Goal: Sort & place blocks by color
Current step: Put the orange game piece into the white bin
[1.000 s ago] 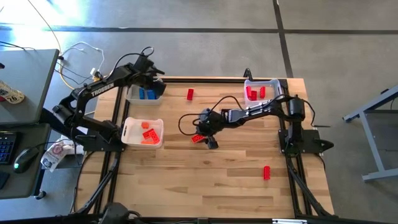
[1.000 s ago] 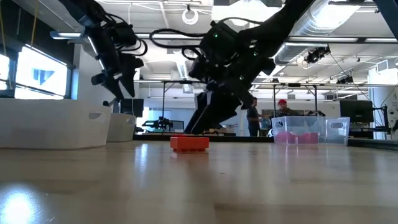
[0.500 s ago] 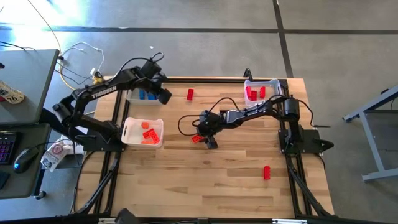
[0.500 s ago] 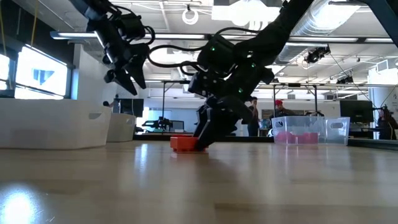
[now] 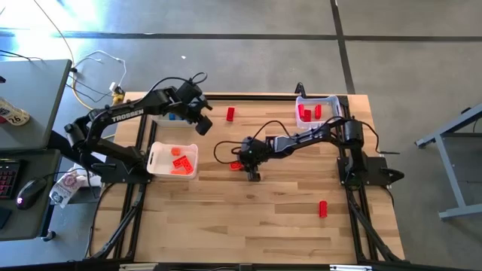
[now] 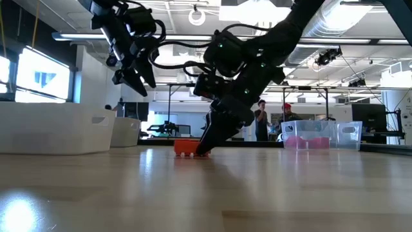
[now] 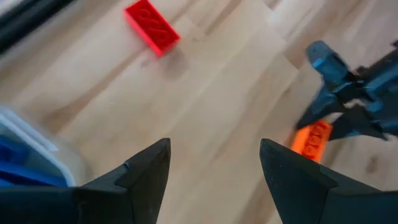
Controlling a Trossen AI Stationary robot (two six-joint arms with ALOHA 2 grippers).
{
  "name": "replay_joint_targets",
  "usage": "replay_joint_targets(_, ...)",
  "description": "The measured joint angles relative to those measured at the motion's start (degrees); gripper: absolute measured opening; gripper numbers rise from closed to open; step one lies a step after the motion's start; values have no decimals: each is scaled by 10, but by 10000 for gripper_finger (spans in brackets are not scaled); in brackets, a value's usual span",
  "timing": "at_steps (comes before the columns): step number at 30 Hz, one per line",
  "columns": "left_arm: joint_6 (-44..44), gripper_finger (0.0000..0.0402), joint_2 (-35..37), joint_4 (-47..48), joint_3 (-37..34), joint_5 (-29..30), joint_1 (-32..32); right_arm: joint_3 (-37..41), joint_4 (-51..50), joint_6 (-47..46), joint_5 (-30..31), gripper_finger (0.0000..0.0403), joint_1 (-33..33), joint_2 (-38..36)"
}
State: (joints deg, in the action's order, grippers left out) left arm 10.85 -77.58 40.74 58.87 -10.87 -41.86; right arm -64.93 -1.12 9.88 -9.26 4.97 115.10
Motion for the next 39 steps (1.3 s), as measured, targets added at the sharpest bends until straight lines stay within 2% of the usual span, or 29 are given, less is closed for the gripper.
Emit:
replay_joint_targets(6,10,234,0,-1,0,-46,25,1,18,-26,76,112,-28,-23)
replay_joint_targets(21,34,234,0,-5,0,-52,111,1,61,-44,314,112,-88,-70)
replay_joint_targets(39,102,234,0,-72,0,-54,200,1,193,114,358,112,-99,-76)
